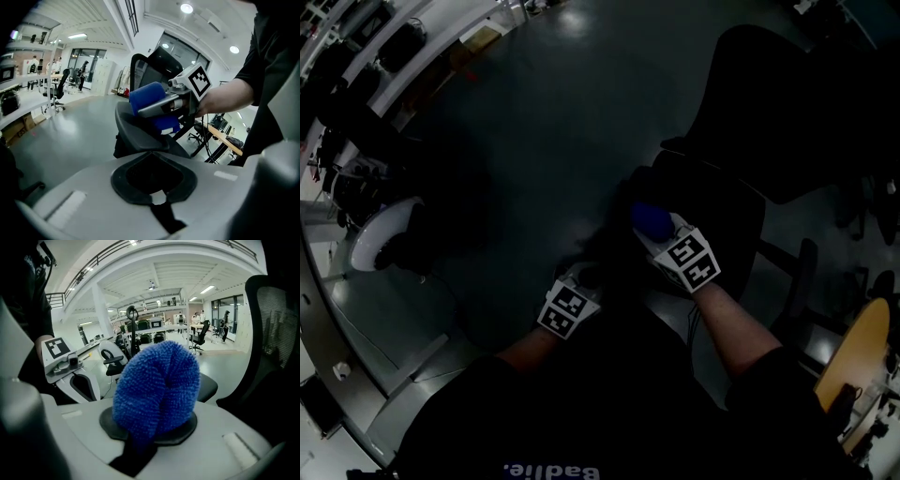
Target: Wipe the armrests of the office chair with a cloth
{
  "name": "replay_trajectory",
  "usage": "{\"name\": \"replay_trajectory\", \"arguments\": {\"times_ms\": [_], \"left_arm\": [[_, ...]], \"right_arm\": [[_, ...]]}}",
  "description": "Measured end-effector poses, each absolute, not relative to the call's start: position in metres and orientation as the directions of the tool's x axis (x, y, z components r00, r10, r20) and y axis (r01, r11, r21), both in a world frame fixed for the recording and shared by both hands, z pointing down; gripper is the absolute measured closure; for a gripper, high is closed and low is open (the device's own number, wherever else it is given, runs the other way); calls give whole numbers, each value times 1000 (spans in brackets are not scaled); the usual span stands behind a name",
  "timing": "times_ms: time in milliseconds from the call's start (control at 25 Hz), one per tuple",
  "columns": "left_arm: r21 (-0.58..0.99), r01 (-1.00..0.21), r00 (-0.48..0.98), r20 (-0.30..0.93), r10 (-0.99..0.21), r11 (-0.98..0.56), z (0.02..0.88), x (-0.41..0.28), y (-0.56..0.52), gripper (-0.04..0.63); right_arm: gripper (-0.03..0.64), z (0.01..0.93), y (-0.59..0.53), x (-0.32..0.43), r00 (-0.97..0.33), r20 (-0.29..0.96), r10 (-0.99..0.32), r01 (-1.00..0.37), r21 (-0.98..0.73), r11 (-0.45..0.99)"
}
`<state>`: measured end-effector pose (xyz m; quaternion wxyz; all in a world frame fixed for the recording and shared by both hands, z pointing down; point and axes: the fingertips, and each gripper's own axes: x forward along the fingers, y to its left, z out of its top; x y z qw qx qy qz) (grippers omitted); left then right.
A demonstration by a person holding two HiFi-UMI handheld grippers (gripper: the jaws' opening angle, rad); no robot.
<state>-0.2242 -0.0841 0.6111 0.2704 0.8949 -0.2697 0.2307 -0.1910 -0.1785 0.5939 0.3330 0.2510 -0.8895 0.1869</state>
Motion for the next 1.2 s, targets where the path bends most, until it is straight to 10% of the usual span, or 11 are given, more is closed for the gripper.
{"name": "replay_trajectory", "arguments": {"times_ms": [1200], "left_arm": [[316,-367,858,479,-187,-875,579,-260,-59,578]], "right_arm": [[534,600,-19,-241,-567,712,-415,-766,-270,583]]}}
